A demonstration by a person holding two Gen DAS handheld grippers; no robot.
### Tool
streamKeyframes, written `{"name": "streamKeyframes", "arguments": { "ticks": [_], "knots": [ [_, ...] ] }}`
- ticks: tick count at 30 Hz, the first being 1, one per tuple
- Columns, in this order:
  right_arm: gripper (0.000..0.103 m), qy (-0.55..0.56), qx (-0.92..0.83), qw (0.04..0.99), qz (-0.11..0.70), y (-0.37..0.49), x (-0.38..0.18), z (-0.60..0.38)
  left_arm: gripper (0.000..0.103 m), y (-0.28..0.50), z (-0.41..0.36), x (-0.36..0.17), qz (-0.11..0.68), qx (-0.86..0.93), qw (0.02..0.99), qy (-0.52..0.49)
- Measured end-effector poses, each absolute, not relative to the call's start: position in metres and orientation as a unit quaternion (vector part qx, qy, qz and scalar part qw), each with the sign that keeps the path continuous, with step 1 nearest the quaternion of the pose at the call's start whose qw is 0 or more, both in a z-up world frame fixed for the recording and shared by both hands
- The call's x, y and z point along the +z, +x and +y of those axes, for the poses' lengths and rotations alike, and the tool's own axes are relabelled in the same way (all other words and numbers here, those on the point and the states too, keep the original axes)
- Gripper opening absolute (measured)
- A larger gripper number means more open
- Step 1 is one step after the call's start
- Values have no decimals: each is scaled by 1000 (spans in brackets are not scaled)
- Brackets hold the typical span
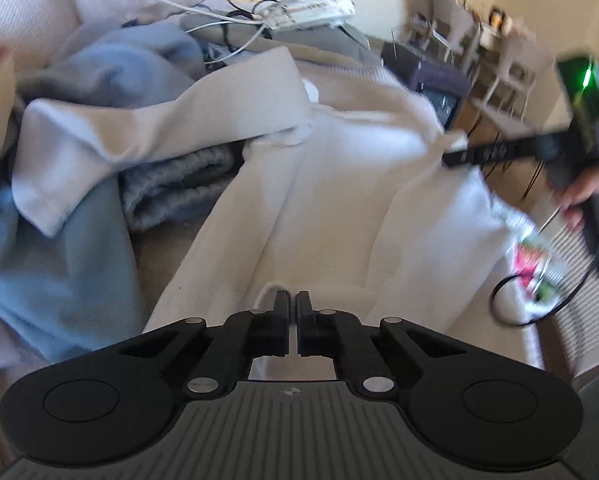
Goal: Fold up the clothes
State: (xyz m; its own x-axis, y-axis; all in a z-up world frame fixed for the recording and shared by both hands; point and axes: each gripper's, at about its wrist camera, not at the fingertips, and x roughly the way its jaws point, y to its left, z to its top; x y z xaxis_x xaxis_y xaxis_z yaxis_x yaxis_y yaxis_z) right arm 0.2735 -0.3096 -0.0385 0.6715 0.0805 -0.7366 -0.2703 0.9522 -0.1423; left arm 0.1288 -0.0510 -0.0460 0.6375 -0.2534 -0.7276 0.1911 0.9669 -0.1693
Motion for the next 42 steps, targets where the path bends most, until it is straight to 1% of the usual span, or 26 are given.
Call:
{"name": "streamKeyframes", "arguments": {
  "ticks": [1,2,3,4,7,11,12,14,16,17,19,20,21,22,25,26,27,29,30,31,32,37,39,42],
  "knots": [
    [46,-117,93,906,396,276,-43,-312,2,127,-48,-44,403,-122,907,-36],
    [40,-110,93,902,407,281,-48,-314,2,125,-47,-41,396,-118,910,-24],
    [25,-105,97,894,424,286,-52,-317,2,125,-45,-38,394,-111,912,-11],
    [21,-101,103,891,430,288,-53,-319,2,125,-42,-36,393,-104,914,2],
    [17,-95,101,892,430,291,-50,-322,2,124,-31,-40,403,-77,912,22],
    [17,-44,96,908,405,279,-35,-332,3,113,-37,-40,399,-68,912,65],
    [17,-27,96,913,395,275,-31,-336,4,110,-39,-38,393,-59,915,72],
    [17,-10,85,910,405,280,-34,-343,5,109,-44,-40,396,-31,914,82],
    [19,-27,74,904,420,287,-49,-340,12,109,-41,-42,410,-36,909,69],
    [21,-20,71,904,421,288,-53,-339,13,107,-38,-40,410,-44,909,52],
    [25,-6,64,904,423,290,-56,-339,20,102,-32,-36,407,-44,911,44],
    [27,0,60,904,424,290,-53,-339,26,100,-30,-33,406,-42,912,42],
    [34,2,57,903,425,290,-50,-340,31,98,-26,-30,405,-40,913,39],
    [41,0,56,903,426,288,-47,-340,33,98,-20,-26,403,-39,914,23],
    [43,-46,69,905,417,277,-32,-335,42,101,-9,-12,377,-17,926,18],
    [44,-65,75,907,410,271,-25,-332,50,104,-6,-8,370,-4,929,24],
    [45,-82,77,909,402,264,-19,-329,52,110,-3,-5,368,7,929,29],
    [47,-119,95,910,386,247,-7,-321,54,122,3,1,364,24,930,41],
    [53,-129,112,908,382,239,-2,-316,56,129,5,2,362,27,930,52],
    [60,-140,129,906,378,231,3,-311,56,136,5,4,358,29,931,67],
    [63,-145,150,903,376,224,6,-306,56,142,6,5,354,31,931,82],
    [63,-149,215,890,374,197,13,-284,55,164,7,14,337,15,927,166],
    [63,-144,230,883,384,196,9,-278,55,171,10,18,331,3,925,186],
    [63,-149,240,873,398,194,1,-269,55,183,9,11,323,1,911,256]
  ]
}}
